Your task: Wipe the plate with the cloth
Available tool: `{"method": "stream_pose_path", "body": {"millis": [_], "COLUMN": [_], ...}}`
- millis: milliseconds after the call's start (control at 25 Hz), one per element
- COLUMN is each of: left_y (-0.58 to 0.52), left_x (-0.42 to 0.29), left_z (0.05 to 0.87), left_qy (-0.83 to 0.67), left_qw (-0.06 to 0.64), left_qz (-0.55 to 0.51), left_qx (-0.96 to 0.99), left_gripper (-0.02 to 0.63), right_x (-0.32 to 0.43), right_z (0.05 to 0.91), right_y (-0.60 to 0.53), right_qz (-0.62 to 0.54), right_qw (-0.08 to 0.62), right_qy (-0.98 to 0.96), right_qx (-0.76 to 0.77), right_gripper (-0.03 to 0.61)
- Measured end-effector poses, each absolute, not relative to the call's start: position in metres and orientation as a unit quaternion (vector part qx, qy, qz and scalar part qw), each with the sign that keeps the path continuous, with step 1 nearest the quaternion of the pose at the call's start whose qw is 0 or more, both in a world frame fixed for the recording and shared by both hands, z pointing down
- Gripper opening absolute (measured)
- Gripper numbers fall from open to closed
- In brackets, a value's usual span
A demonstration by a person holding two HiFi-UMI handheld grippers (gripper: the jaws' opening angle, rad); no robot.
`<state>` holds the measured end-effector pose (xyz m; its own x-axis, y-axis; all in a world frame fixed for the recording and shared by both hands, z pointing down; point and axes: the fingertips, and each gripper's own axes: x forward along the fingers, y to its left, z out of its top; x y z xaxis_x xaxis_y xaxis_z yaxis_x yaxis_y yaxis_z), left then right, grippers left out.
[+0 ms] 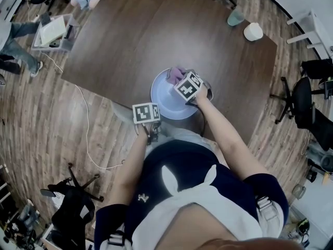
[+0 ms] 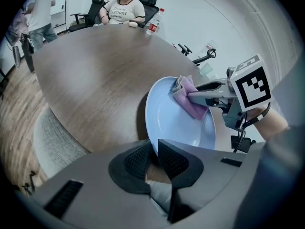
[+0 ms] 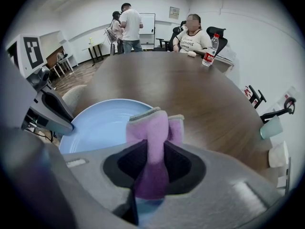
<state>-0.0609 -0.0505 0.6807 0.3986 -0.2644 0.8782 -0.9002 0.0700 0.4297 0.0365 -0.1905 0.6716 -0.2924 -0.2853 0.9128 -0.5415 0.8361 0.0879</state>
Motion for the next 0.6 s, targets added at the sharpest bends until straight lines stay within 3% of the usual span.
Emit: {"method": "stream_pose_path", "body": {"millis": [600], "left_y": [-0.053], "left_x": [-0.066], "left_z": [0.682], "left_qy": [-0.492], "left_qw": [0.592], "left_qz": [0.232], "left_qx": [0.595], "left_gripper": [0.028], "right_x": [0.067], "right_z": [0.675], "right_y": [-0.173], "right_qz": [0.151], "right_qw": [0.566], "right_qy": [-0.77], "right_qx": [0.254], "right_gripper": [0.104]}}
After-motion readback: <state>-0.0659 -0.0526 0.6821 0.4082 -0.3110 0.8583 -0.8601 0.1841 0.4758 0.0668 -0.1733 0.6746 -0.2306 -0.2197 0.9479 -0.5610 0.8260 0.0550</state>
